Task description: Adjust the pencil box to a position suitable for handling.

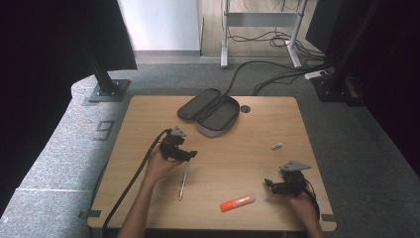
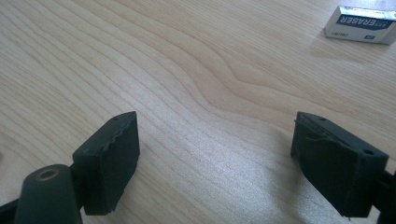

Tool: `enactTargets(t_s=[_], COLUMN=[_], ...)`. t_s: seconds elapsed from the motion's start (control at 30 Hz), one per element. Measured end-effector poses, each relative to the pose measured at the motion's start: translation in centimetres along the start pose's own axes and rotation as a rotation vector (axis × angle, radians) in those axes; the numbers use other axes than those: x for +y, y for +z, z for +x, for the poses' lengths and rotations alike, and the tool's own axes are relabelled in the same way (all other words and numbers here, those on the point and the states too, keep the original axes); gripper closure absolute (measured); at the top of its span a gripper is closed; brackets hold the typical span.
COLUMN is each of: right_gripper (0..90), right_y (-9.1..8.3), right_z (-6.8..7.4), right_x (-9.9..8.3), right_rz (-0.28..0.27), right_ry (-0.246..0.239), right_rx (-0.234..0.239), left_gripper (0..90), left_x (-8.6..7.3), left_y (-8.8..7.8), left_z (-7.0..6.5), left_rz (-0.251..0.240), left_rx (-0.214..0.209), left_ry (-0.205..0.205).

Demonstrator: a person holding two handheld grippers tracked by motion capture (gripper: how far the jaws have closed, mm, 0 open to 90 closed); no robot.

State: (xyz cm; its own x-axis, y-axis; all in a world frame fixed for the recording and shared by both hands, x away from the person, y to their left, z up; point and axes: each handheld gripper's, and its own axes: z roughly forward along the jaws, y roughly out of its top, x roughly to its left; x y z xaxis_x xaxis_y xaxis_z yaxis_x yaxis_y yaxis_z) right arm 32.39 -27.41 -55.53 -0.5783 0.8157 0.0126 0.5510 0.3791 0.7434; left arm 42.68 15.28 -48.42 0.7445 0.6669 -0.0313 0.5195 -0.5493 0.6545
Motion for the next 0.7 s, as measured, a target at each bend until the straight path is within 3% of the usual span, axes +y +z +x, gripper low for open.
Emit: enactTargets(t_s=[0.7], right_gripper=[15.3], right_y=[0.0], right_z=[0.0], right_x=[0.0], right_rz=[0.0], right_ry=[0.0], right_rx=[0.0], left_gripper=[37.9], left_x=[4.1], left_y=[2.0], left_z=[-0.1], left_rz=[-0.035], left_rx=[0.011], left_ry=[0.038])
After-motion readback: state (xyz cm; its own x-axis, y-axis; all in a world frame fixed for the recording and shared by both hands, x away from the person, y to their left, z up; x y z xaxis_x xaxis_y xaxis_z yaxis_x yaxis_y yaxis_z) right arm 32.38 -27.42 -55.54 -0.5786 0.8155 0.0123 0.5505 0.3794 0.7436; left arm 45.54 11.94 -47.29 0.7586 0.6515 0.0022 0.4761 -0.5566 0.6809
